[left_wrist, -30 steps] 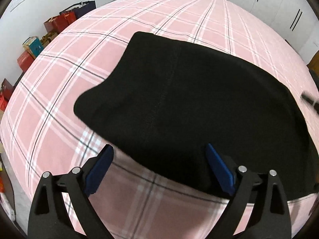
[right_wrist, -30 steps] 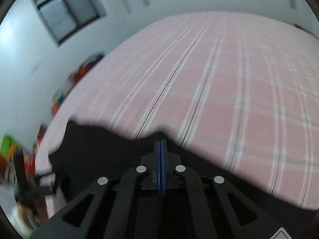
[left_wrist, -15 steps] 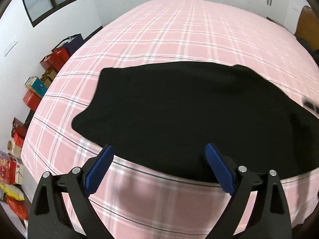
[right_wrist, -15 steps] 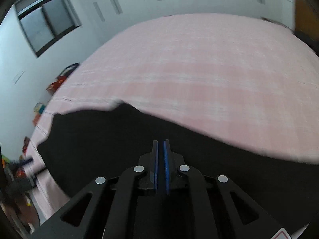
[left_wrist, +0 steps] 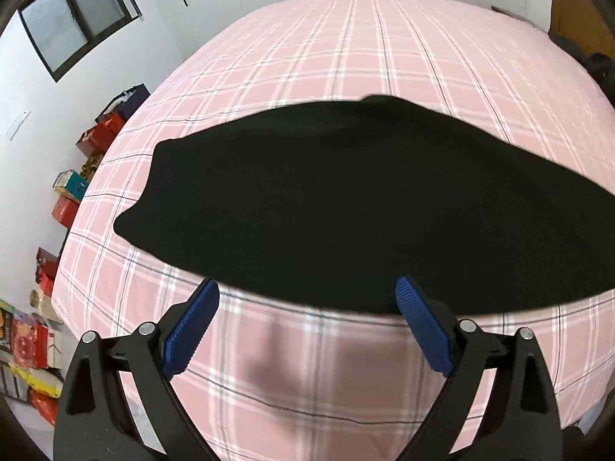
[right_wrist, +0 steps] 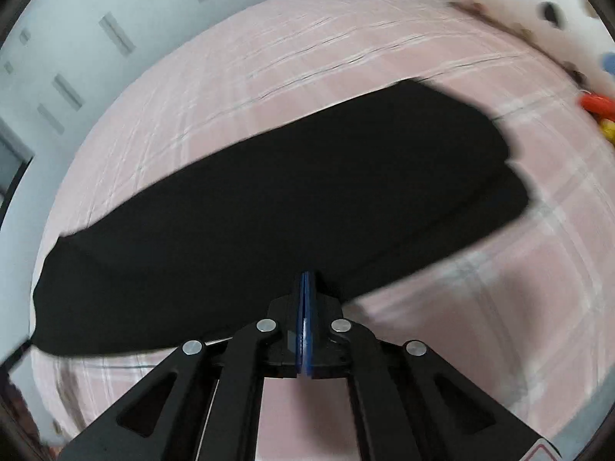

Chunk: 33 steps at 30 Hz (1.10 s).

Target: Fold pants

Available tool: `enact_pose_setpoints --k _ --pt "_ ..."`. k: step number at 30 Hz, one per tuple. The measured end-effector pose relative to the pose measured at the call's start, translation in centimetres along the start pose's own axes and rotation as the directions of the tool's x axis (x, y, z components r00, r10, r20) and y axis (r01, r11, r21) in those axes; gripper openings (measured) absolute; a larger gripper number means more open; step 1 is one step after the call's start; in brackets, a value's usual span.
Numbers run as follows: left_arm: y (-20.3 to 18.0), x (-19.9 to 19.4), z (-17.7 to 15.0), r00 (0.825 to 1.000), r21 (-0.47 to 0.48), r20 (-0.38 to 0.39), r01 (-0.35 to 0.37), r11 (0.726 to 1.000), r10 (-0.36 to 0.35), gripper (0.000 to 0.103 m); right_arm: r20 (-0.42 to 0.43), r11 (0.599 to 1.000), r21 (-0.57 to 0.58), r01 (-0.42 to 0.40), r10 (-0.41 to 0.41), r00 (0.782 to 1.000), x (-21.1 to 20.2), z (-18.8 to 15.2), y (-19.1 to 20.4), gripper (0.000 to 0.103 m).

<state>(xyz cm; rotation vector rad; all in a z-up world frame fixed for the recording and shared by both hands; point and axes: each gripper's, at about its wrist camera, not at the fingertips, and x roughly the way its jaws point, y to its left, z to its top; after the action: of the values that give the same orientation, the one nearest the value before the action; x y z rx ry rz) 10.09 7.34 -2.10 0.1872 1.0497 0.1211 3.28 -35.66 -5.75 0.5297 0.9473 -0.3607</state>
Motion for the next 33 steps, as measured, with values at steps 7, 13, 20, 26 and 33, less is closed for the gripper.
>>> enact_pose_setpoints --k 7,13,20,26,33 --pt "-3.9 0.5 -2.9 1.0 -0.004 -0.002 -0.008 1.0 0.008 0.091 0.067 0.998 0.054 0.039 -0.042 0.997 -1.7 3.5 -6.8 0.047" --pt "-4.6 1.2 -4.8 0.998 -0.038 0.049 0.038 0.999 -0.036 0.092 -0.006 0.998 0.055 0.032 -0.032 0.999 1.7 8.8 -9.7 0.061" --pt "-2.0 2.3 -5.2 0.989 -0.168 0.035 0.15 0.974 -0.147 0.094 0.143 1.0 -0.017 -0.014 0.017 0.99 -1.9 8.6 -8.6 0.012" --pt "-1.3 3.3 -5.5 0.984 -0.224 0.005 0.176 0.958 -0.179 0.094 0.048 0.997 0.011 0.083 -0.083 0.995 1.0 7.2 -10.2 0.022" --pt "-2.4 2.9 -5.5 0.987 -0.177 0.005 0.156 0.972 -0.158 0.096 -0.011 0.989 -0.081 0.121 -0.123 0.992 2.0 3.5 -7.2 0.021"
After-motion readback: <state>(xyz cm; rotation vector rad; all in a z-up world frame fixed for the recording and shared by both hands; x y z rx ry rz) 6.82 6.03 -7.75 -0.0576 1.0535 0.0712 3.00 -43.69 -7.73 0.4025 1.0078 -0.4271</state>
